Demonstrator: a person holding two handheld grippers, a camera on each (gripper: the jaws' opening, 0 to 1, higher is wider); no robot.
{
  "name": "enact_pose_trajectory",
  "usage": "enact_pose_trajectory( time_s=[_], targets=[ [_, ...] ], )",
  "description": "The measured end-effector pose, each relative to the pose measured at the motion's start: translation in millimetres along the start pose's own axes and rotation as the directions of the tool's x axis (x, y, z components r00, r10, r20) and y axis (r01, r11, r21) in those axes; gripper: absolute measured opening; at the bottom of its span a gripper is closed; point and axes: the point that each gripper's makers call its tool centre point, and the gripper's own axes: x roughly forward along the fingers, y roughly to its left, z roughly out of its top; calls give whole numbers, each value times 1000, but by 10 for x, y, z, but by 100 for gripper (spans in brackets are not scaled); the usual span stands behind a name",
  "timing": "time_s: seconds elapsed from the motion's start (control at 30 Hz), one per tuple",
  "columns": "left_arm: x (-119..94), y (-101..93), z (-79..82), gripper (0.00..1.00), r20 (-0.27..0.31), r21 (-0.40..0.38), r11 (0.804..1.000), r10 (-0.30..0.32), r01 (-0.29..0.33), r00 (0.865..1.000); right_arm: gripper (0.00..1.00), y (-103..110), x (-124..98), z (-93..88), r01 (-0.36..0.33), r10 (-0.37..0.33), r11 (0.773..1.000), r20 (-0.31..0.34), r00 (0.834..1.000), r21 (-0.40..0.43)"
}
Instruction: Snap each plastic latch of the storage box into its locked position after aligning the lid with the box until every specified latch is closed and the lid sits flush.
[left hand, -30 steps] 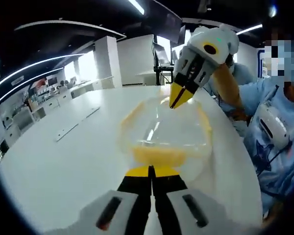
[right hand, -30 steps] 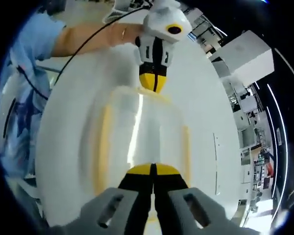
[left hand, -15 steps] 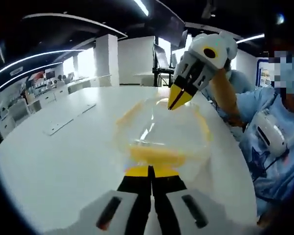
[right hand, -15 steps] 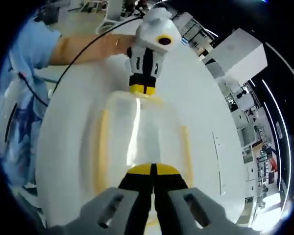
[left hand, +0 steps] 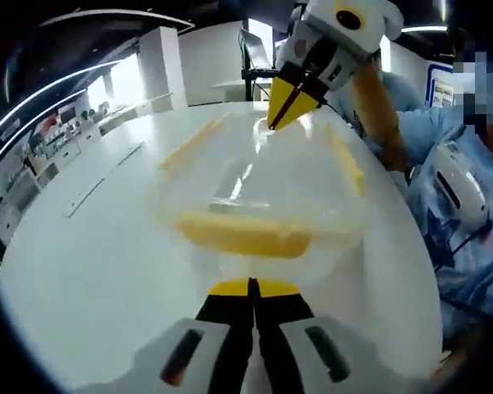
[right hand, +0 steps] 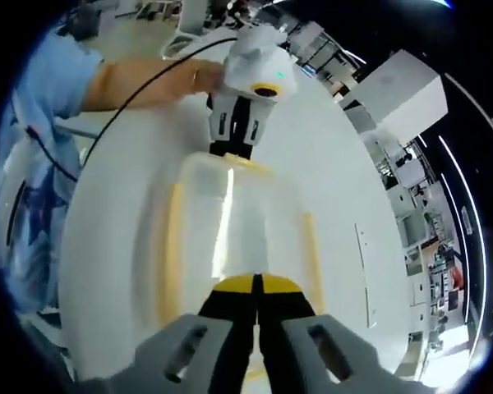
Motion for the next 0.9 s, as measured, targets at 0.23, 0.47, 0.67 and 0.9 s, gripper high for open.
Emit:
enact_pose_trajectory(
  time_s=[0.23,0.47,0.67,0.9],
  targets=[
    [-86,77,-31,0,47,-74,997,-5,9,999,0,27,-9,58,36,-36,999,-20,999,-15],
    [-344,453,-171,0,103,-213,967,164,-139,981,0,38,-34,115,47,-47,999,-10,999,-12],
    [-701,711,171,0,277,-276,940,278,-202,920,0,54,-48,165,44,-44,999,8,999,3],
    [-773,393,659,0,342,-162,962,265,-221,902,0,71,-67,206,44,-44,999,-6,999,7]
  ],
)
